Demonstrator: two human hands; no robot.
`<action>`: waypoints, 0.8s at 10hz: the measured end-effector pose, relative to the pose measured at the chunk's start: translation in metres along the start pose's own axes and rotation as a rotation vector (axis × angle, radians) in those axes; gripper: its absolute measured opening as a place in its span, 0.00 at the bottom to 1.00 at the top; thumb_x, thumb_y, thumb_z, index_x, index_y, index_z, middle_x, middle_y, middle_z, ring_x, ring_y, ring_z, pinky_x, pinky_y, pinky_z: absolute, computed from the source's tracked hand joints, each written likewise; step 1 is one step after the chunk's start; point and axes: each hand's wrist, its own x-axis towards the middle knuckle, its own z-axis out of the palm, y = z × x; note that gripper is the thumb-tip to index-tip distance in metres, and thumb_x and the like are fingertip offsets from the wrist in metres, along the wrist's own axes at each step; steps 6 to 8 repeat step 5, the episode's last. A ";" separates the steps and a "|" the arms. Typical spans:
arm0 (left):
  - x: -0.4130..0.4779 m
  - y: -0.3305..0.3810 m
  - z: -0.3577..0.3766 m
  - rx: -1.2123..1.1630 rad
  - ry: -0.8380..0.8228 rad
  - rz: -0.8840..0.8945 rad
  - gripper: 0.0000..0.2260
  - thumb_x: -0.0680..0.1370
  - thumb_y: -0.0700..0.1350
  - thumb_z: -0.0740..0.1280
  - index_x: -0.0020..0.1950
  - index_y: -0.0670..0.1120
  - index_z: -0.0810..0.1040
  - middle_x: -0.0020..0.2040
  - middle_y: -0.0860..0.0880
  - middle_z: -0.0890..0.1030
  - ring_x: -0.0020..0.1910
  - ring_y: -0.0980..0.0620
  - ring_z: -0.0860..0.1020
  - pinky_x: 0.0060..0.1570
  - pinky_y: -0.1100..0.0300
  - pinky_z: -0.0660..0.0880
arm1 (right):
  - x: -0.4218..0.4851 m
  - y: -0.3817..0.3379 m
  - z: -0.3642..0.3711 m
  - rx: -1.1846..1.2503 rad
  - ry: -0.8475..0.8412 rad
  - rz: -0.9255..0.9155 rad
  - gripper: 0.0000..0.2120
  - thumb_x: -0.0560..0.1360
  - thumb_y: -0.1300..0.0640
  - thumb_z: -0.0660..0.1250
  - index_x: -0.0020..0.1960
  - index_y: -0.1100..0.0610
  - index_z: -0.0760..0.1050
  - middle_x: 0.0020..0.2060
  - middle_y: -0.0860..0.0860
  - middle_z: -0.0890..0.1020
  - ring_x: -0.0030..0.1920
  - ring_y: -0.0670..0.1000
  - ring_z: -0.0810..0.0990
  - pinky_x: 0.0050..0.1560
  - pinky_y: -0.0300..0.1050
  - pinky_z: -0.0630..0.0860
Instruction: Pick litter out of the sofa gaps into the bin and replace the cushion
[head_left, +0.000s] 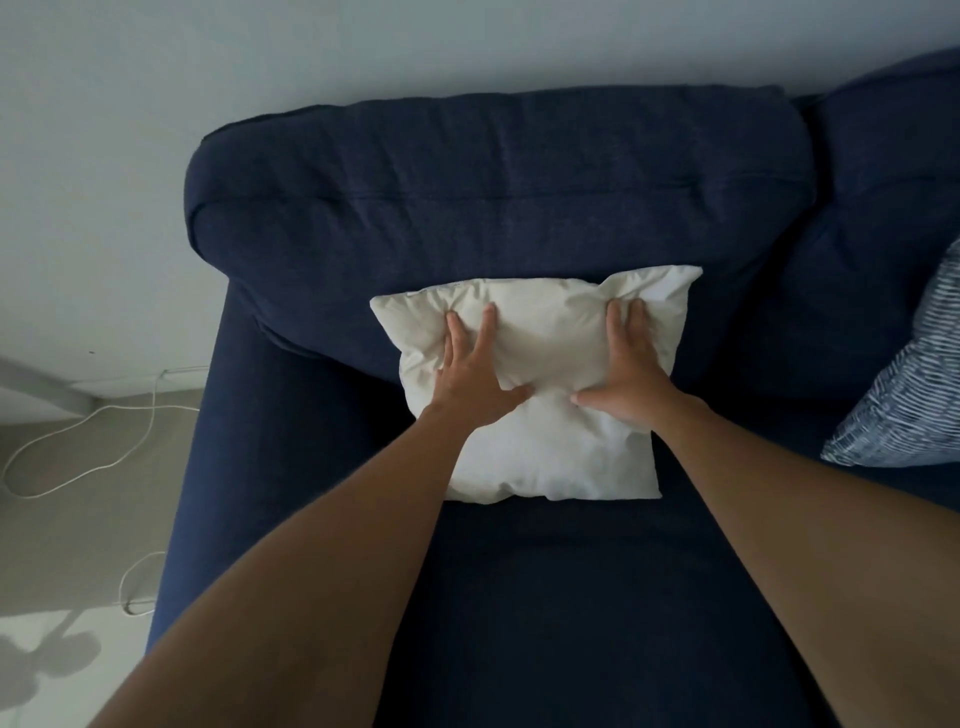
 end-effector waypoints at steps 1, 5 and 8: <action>-0.014 0.004 -0.004 0.053 0.014 -0.010 0.45 0.73 0.59 0.69 0.77 0.58 0.39 0.77 0.40 0.34 0.78 0.42 0.41 0.75 0.42 0.53 | -0.008 -0.006 -0.002 0.037 0.039 0.030 0.53 0.71 0.54 0.72 0.77 0.52 0.34 0.76 0.55 0.32 0.77 0.54 0.34 0.77 0.54 0.46; -0.120 0.072 -0.092 0.330 0.123 0.024 0.29 0.81 0.59 0.54 0.75 0.41 0.59 0.78 0.41 0.57 0.78 0.44 0.50 0.74 0.47 0.55 | -0.118 -0.059 -0.076 -0.101 0.129 -0.060 0.31 0.77 0.47 0.62 0.74 0.61 0.59 0.76 0.56 0.57 0.75 0.57 0.57 0.74 0.58 0.58; -0.120 0.072 -0.092 0.330 0.123 0.024 0.29 0.81 0.59 0.54 0.75 0.41 0.59 0.78 0.41 0.57 0.78 0.44 0.50 0.74 0.47 0.55 | -0.118 -0.059 -0.076 -0.101 0.129 -0.060 0.31 0.77 0.47 0.62 0.74 0.61 0.59 0.76 0.56 0.57 0.75 0.57 0.57 0.74 0.58 0.58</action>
